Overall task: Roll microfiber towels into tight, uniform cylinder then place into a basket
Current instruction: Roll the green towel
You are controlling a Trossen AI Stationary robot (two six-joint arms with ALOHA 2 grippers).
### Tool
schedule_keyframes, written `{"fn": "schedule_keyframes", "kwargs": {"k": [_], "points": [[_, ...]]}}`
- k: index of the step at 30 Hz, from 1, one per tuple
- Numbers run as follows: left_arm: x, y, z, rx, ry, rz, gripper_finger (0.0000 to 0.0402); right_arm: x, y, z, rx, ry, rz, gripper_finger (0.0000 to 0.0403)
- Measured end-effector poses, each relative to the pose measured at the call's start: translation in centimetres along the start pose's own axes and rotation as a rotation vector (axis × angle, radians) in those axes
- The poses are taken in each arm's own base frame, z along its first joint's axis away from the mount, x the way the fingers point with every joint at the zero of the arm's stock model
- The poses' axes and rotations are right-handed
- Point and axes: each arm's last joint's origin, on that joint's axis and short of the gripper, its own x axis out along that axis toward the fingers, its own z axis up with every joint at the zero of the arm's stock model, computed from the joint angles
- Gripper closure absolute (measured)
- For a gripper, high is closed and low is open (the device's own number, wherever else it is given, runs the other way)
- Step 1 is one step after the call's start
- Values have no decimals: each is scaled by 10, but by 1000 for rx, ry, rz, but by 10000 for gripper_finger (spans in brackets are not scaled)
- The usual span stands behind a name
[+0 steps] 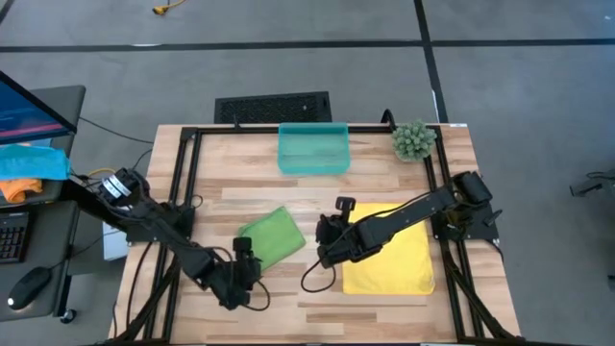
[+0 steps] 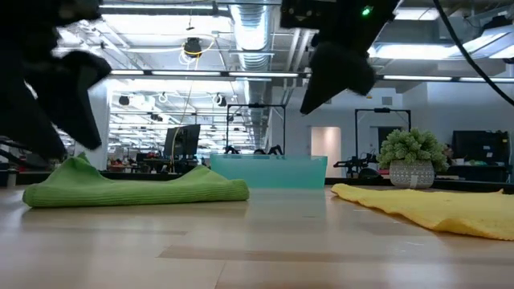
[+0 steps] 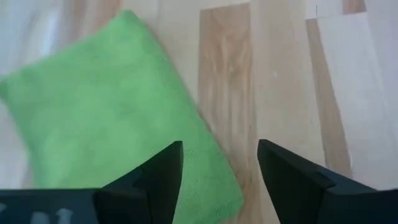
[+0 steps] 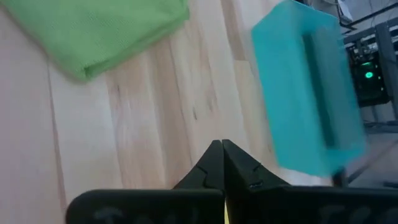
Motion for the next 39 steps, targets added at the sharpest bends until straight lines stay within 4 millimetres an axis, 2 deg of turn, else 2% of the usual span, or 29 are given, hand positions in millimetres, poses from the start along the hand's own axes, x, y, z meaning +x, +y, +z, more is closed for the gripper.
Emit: {"fn": "schedule_keyframes", "kwargs": {"k": [7,10,14,17,21,28,33,39], "points": [[-29,-13,0,-7,6,75,200,-27,-13,-16,-10,31,-42,386],[-32,-17,-5,-45,-4,67,200,-38,-17,-32,15,0,-80,388],[-26,-20,-15,-77,-19,63,200,-41,-16,-53,79,-73,-28,390],[-19,-23,-20,-74,-44,68,200,-32,-10,-63,108,-142,42,386],[-10,-26,-25,-65,-49,82,200,-14,-2,-64,70,-229,135,375],[7,-31,-34,-26,-14,128,200,24,13,-45,-20,-346,281,353],[17,-30,-36,-18,-4,169,201,49,30,-40,-67,-385,322,323],[22,-24,-33,-35,4,195,201,66,51,-27,-113,-368,328,276]]}}
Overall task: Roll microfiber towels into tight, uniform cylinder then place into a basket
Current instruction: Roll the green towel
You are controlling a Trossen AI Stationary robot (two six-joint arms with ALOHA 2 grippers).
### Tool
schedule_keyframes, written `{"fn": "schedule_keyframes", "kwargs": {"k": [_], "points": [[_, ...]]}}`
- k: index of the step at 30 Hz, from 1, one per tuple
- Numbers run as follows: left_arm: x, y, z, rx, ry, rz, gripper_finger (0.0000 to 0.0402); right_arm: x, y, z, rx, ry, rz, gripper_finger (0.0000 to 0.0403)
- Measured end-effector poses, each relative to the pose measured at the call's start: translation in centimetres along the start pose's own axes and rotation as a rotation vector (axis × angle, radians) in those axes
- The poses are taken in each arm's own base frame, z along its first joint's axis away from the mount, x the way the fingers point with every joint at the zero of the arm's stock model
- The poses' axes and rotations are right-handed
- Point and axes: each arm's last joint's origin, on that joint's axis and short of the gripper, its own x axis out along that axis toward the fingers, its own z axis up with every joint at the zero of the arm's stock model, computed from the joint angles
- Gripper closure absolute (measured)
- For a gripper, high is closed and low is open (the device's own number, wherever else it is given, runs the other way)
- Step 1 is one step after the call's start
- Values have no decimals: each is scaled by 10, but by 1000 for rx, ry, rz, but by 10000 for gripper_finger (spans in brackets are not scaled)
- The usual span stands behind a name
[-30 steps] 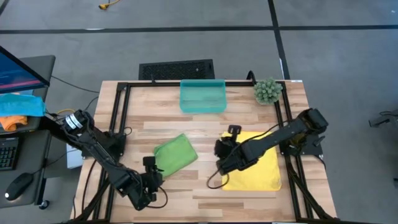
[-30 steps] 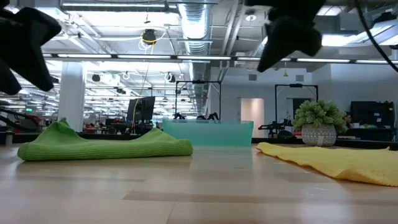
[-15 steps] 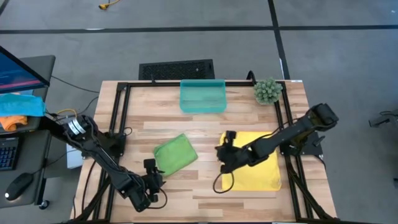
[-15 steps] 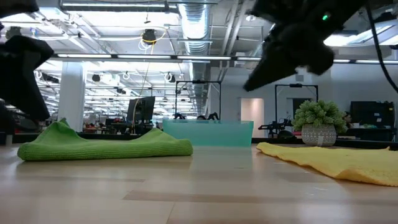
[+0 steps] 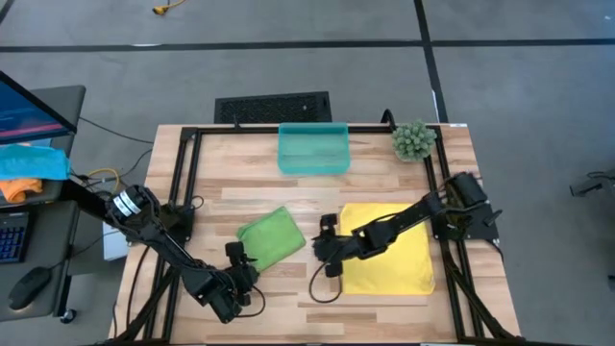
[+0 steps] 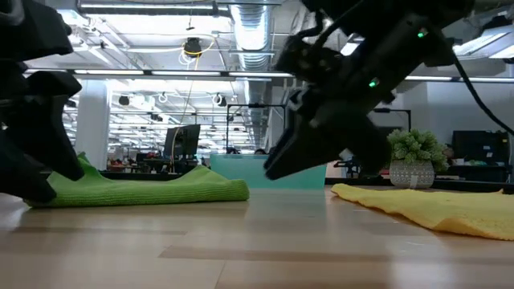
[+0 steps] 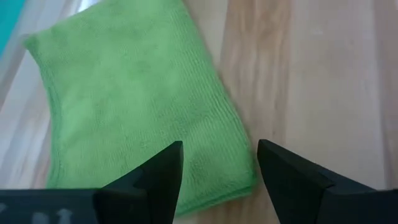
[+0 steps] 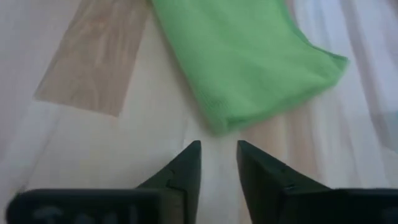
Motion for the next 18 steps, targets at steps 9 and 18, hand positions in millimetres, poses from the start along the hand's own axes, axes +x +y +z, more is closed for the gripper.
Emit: {"fn": "schedule_keyframes", "kwargs": {"k": [9,18], "points": [[6,0,-2,-12,42,3,201,24,10,16,-81,15,-4,198],[6,1,-3,-1,51,9,201,31,-5,17,-90,30,-21,179]]}}
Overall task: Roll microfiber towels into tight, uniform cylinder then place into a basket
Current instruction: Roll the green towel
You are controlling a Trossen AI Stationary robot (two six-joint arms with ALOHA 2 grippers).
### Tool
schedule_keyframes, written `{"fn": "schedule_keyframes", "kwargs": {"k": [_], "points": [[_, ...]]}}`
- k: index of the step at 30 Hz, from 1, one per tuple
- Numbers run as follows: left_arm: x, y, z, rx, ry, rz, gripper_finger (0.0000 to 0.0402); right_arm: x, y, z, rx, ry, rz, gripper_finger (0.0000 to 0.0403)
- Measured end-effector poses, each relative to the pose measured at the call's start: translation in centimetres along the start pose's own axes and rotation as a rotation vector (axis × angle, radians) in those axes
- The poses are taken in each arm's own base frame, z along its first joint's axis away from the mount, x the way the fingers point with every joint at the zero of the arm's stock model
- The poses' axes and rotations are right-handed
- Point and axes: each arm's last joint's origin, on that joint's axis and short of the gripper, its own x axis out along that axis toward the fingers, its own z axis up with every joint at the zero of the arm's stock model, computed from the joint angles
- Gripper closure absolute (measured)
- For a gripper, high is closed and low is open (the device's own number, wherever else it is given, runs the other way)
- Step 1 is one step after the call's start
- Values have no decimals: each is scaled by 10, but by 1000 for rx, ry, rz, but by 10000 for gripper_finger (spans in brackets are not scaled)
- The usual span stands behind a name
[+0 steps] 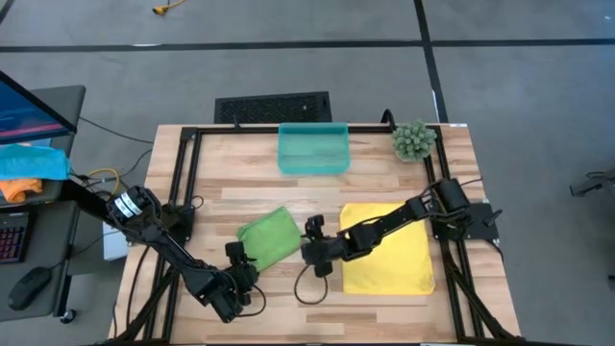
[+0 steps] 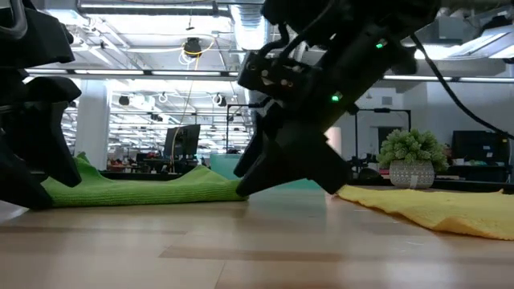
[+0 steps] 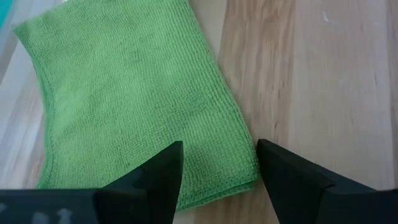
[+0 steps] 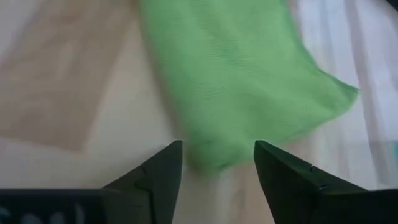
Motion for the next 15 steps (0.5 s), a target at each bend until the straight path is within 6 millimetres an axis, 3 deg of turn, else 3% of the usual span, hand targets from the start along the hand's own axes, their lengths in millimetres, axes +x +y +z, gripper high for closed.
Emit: {"fn": "schedule_keyframes", "kwargs": {"k": [5,15], "points": [[0,0,0,1,2,2,201,3,-6,0,23,-20,33,185],[0,0,-1,14,4,3,201,-5,7,11,-70,-58,52,185]]}}
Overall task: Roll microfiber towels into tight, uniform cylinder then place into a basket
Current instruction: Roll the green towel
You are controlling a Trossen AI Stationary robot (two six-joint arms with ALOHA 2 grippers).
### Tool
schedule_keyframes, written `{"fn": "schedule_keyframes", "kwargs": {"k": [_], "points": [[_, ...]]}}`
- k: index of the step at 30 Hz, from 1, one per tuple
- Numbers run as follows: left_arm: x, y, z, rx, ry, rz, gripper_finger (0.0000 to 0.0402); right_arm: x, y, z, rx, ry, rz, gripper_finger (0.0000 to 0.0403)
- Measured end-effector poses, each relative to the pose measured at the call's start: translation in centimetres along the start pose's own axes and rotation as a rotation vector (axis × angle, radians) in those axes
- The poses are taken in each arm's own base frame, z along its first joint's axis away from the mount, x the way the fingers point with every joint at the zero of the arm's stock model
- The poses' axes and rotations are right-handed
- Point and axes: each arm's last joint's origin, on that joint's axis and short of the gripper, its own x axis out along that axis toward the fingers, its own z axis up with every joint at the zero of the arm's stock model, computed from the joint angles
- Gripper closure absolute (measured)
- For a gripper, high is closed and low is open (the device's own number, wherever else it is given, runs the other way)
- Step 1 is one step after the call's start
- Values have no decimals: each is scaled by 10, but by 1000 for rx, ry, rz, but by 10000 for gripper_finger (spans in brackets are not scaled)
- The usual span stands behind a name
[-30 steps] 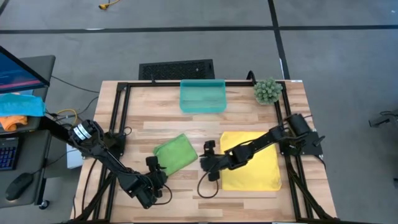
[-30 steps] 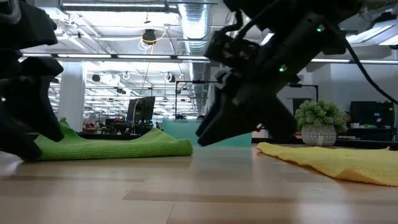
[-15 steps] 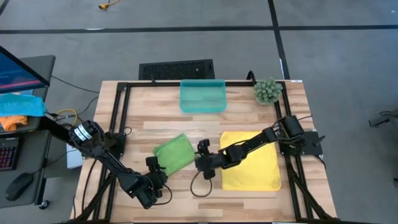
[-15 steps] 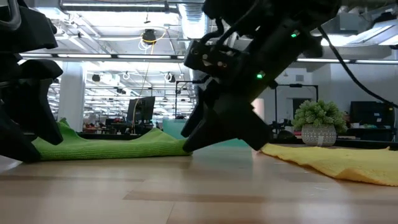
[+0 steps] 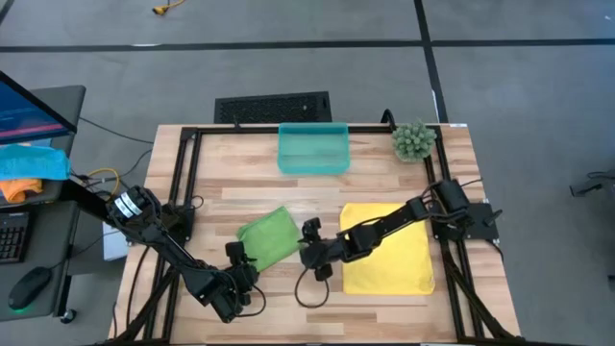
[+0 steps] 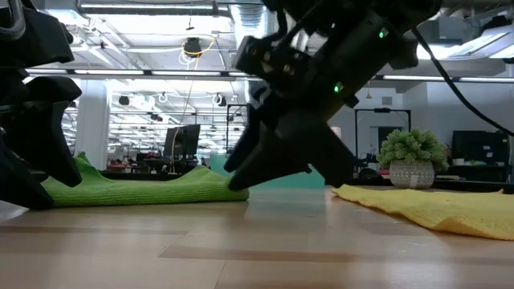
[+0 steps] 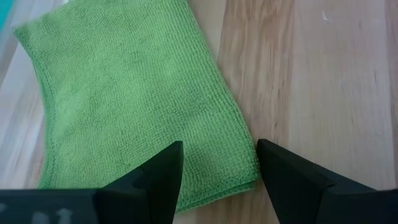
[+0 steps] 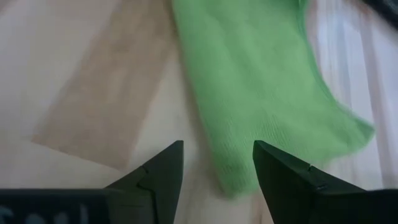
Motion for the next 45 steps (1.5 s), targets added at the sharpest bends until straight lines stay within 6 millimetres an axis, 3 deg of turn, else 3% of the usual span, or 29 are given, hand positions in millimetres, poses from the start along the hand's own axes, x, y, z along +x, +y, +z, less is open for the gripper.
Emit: {"fn": "schedule_keyframes", "kwargs": {"k": [5,11,20,28,40,45], "points": [[0,0,0,21,1,0,201,1,-5,1,-1,-1,-6,184],[0,0,0,14,2,1,201,8,-21,-7,133,12,11,184],[0,0,-1,-1,4,0,201,8,-17,-8,123,-8,96,194],[1,0,-1,-6,4,1,201,11,-25,-13,152,22,87,195],[1,0,0,-220,-13,9,201,12,-27,-16,203,32,136,203],[2,1,0,-231,-23,16,201,12,-27,-16,261,31,159,221]]}}
